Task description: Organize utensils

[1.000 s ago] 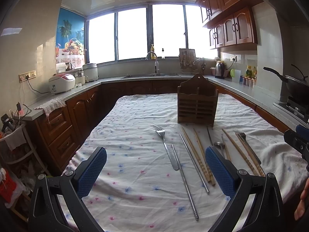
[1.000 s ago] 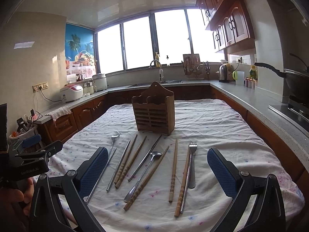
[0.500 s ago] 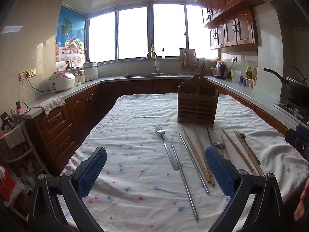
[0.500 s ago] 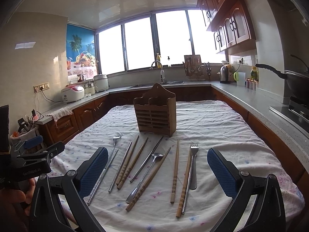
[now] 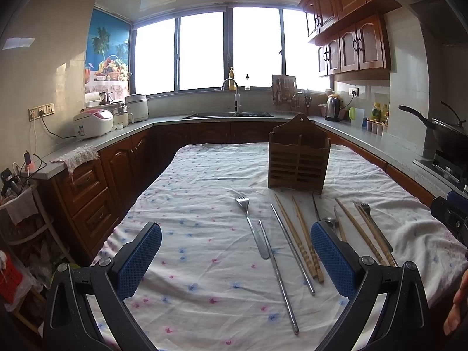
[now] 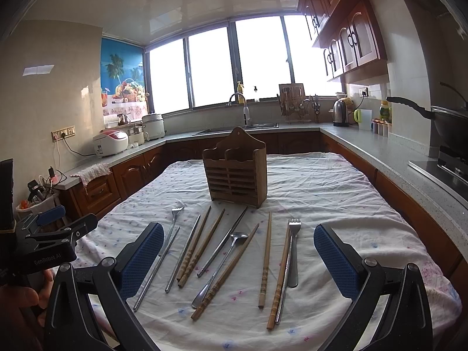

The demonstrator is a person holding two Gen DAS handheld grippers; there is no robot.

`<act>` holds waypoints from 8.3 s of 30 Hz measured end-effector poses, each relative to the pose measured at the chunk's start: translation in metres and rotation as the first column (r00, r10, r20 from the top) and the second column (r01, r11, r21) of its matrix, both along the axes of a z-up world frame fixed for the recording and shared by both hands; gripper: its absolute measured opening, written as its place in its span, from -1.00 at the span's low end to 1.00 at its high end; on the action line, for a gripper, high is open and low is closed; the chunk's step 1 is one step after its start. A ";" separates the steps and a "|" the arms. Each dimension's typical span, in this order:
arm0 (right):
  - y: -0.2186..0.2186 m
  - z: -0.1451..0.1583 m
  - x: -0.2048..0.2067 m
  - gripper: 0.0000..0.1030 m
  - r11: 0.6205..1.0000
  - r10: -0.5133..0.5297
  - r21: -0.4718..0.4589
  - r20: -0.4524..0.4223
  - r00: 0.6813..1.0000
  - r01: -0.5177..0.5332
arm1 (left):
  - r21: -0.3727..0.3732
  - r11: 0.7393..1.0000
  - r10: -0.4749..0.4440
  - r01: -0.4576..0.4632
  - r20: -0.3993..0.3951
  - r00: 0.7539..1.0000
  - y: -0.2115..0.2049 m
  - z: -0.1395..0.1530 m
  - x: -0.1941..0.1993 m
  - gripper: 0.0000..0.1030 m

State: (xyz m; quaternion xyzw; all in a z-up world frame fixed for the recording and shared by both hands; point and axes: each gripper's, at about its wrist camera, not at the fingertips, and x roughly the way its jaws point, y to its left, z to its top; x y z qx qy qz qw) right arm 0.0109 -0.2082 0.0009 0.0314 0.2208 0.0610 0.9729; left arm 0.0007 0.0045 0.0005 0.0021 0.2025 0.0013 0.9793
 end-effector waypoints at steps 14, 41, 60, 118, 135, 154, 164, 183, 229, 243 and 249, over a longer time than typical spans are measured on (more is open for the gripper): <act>0.000 0.000 -0.001 1.00 1.000 0.002 0.005 0.001 1.000 -0.002 | 0.000 1.000 -0.001 0.001 -0.002 1.000 0.000 0.001 0.001 0.99; -0.028 -0.017 0.061 0.81 0.994 0.009 0.105 -0.151 0.989 0.007 | -0.074 0.995 -0.084 0.071 -0.183 0.979 0.001 0.002 0.078 0.86; -0.036 -0.079 0.179 -0.31 0.993 0.035 0.119 -0.462 0.886 0.024 | -0.179 0.979 -0.172 0.100 -0.454 0.874 -0.009 -0.024 0.216 -0.40; -0.037 0.013 0.154 -0.89 0.987 0.078 0.157 -0.321 0.944 -0.028 | -0.210 0.938 -0.329 0.276 -0.291 0.899 -0.005 0.053 0.173 -0.95; -0.034 0.050 0.127 -0.89 0.988 0.070 0.149 -0.185 0.980 -0.042 | -0.245 0.939 -0.285 0.242 -0.154 0.946 0.020 0.076 0.116 -0.95; -0.030 0.073 0.158 -0.89 0.987 0.069 0.155 -0.122 0.990 -0.050 | -0.259 0.935 -0.260 0.243 -0.035 0.965 0.034 0.101 0.137 -0.95; -0.034 0.105 0.206 -0.89 0.984 0.045 0.172 -0.028 0.999 -0.039 | -0.237 0.939 -0.245 0.248 0.043 0.969 0.034 0.120 0.189 -0.95; -0.048 0.088 0.313 -0.89 0.984 -0.045 0.174 0.056 0.997 0.035 | -0.181 0.961 -0.180 0.208 0.162 0.970 -0.011 0.076 0.343 -0.95; -0.083 0.027 0.298 0.72 0.949 -0.067 0.302 -0.095 0.993 0.093 | -0.214 0.969 -0.126 0.122 -0.007 0.992 -0.010 0.023 0.355 0.15; -0.086 0.043 0.205 0.74 0.952 -0.038 0.301 -0.080 0.996 0.060 | -0.266 0.961 -0.090 0.079 -0.032 0.995 0.019 0.030 0.250 0.65; -0.084 0.039 0.164 0.74 0.961 -0.031 0.272 -0.093 0.995 0.055 | -0.272 0.959 -0.100 0.082 -0.053 0.994 0.024 0.031 0.213 0.65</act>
